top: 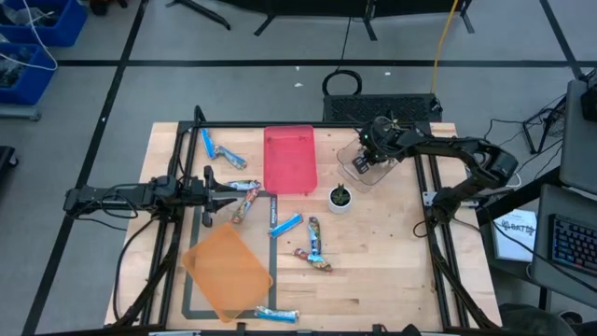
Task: Pick and place Granola Bars by type
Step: Put the orange granola bar into the transparent bin
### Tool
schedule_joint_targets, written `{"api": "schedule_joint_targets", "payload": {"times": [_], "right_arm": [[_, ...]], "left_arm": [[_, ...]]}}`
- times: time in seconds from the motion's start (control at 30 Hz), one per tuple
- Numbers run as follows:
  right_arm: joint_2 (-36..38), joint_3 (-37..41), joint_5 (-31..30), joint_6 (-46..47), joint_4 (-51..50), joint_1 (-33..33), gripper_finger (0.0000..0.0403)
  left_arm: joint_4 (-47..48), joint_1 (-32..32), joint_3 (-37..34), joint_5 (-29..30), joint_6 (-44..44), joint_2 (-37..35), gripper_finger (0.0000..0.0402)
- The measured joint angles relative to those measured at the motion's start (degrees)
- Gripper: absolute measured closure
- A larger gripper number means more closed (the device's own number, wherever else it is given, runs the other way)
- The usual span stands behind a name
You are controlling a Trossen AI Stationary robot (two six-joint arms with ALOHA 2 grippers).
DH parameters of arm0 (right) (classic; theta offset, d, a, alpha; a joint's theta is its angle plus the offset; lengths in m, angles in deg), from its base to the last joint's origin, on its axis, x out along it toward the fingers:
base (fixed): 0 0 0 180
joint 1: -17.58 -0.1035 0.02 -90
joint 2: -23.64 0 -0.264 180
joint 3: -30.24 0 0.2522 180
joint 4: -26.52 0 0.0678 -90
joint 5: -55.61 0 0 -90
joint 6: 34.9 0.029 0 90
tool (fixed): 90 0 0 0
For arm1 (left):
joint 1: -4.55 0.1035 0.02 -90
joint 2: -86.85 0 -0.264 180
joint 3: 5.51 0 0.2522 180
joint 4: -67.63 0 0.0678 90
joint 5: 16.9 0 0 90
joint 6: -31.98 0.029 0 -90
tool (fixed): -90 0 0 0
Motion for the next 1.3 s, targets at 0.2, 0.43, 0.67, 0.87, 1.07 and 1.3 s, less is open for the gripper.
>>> {"api": "schedule_joint_targets", "payload": {"times": [0.2,0.43,0.67,0.87,1.07,1.3], "right_arm": [[-0.59,0.0,-0.01,-0.64,1.16,-0.02,0.0403],[-0.59,0.0,0.15,-1.09,1.15,0.13,0.0382],[-0.59,0.0,0.09,-1.1,1.18,0.13,0.0356],[-0.42,0.0,0.18,-2.19,1.08,0.13,0.0354],[3.22,-0.03,1.57,-2.82,-0.2,-0.02,0.0353],[11.56,-3.26,-1.69,-6.77,-6.44,0.0,0.0353]], "left_arm": [[-0.01,-0.01,0.0,0.0,0.0,0.01,0.0254],[-0.02,-0.01,0.0,0.0,0.0,0.02,0.0254],[0.0,0.0,0.0,0.0,0.0,0.02,0.0254],[-0.01,-0.01,0.0,0.0,0.0,0.0,0.0254],[-0.02,0.0,0.0,0.0,0.0,0.02,0.0254],[-0.02,0.0,0.0,0.0,0.0,0.01,0.0254]]}}
